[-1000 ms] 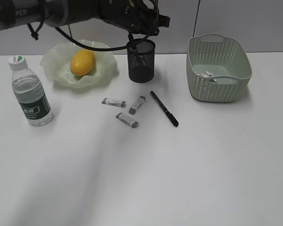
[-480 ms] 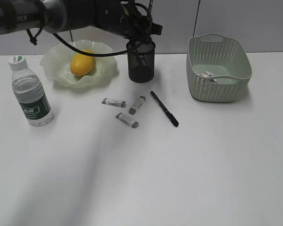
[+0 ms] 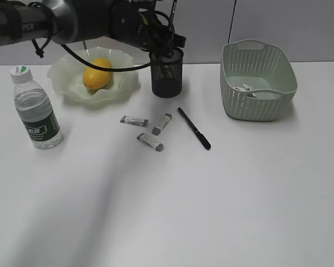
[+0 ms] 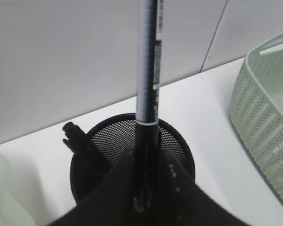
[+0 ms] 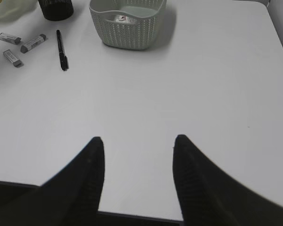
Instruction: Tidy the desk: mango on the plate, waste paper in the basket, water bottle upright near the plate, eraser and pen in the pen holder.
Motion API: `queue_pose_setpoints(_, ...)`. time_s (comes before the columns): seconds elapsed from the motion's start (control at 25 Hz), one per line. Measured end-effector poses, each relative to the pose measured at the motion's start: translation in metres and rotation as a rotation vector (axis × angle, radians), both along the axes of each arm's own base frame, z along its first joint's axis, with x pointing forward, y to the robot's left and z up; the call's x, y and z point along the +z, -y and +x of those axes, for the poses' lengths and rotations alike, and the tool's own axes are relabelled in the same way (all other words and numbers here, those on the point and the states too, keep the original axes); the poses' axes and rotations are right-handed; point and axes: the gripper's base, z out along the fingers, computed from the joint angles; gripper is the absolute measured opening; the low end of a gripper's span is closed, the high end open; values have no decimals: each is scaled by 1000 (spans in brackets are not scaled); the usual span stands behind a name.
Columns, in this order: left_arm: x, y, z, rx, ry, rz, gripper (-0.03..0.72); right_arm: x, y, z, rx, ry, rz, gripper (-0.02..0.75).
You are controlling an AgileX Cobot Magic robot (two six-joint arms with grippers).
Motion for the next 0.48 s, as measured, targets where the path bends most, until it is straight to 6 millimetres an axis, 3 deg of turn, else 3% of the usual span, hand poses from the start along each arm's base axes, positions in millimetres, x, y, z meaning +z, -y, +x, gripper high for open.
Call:
queue_pose_setpoints(0.16,-10,1,1,4,-23,-4,108,0,0,0,-4,-1,9,382)
queue_pose_setpoints(0.48,-11,1,1,5,-24,-6,84,0,0,0,-5,-2,10,382)
